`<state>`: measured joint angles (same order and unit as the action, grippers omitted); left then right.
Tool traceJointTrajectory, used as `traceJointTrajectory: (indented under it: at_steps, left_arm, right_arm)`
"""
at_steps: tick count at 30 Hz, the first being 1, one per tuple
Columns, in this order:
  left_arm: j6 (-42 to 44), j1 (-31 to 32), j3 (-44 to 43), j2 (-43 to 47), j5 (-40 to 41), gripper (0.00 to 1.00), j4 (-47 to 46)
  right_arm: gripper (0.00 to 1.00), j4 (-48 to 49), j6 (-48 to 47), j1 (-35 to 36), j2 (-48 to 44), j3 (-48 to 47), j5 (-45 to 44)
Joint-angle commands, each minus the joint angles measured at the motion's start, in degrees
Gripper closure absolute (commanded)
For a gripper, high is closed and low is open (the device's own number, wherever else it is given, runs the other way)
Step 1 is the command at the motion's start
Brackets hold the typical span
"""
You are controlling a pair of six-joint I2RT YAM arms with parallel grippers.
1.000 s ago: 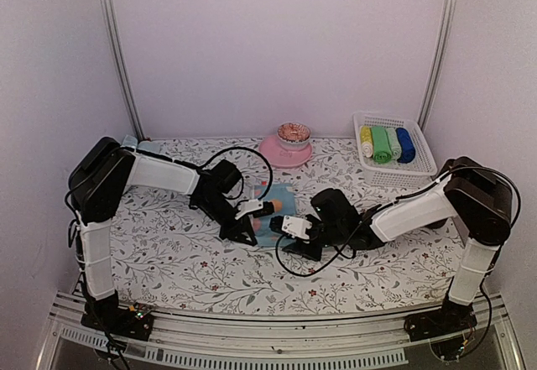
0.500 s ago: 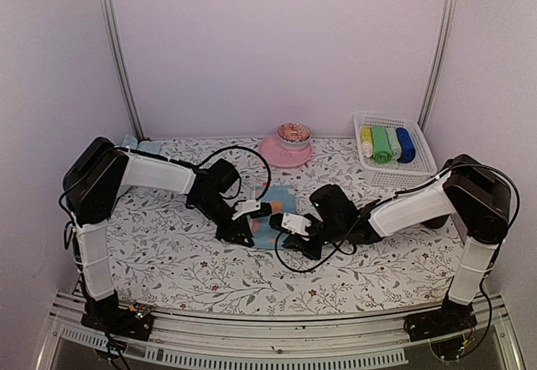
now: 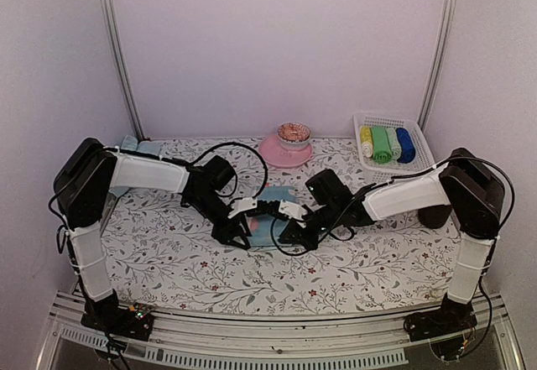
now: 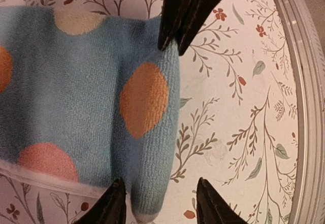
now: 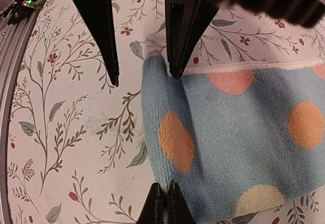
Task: Roll the towels
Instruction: Roll the towel at the center of the board.
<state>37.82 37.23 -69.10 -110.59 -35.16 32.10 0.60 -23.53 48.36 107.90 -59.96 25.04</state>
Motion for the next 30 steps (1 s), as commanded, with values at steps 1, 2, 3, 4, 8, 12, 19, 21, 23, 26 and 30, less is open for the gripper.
traceJointTrajectory:
  at_steps: [1, 2, 3, 4, 8, 12, 19, 21, 23, 26, 30]
  left_arm:
    - [-1.0, -0.7, 0.5, -0.3, -0.5, 0.55, -0.6]
    - [-1.3, -0.7, 0.4, -0.5, -0.6, 0.56, -0.7]
    - [-1.6, -0.7, 0.2, -0.7, -0.5, 0.57, -0.8]
    - [-1.9, -0.7, -0.1, -1.0, -0.3, 0.57, -1.0]
    - [-3.5, -0.9, -0.2, -1.5, 1.5, 0.66, -2.5]
    - [-4.8, -0.9, -0.2, -1.5, 3.1, 0.79, -3.8]
    - [-6.2, -0.8, 0.3, -1.5, 5.0, 0.93, -5.6]
    - [-6.4, -0.8, 0.2, -3.7, 5.5, 0.95, -5.8]
    - [-6.5, -0.9, 0.2, -3.8, 5.9, 0.96, -6.0]
    - [-6.9, -1.0, 0.3, -4.0, 7.1, 0.97, -6.6]
    - [-7.2, -1.1, 0.4, -4.3, 8.7, 0.96, -7.3]
  right_arm:
    - [0.98, -4.5, 1.6, -0.6, 2.6, -2.2, 3.3]
    - [0.98, -4.7, 1.6, -0.8, 2.9, -2.4, 3.4]
    - [0.98, -4.8, 1.8, -1.0, 3.1, -2.5, 3.7]
    - [0.98, -5.1, 2.0, -1.2, 3.2, -2.6, 4.0]
    - [0.98, -5.3, 2.6, -1.9, 3.6, -2.9, 4.1]
    - [0.98, -5.4, 3.3, -2.4, 4.1, -3.4, 4.0]
    - [0.98, -5.7, 4.7, -3.6, 5.4, -4.8, 3.3]
    - [0.98, -5.7, 5.1, -4.0, 5.8, -5.3, 2.6]
    - [0.98, -5.9, 5.6, -4.5, 6.4, -5.9, 2.5]
    - [0.98, -6.3, 6.2, -5.1, 7.0, -6.6, 2.1]
    - [0.98, -7.0, 6.5, -5.5, 7.8, -7.2, 1.7]
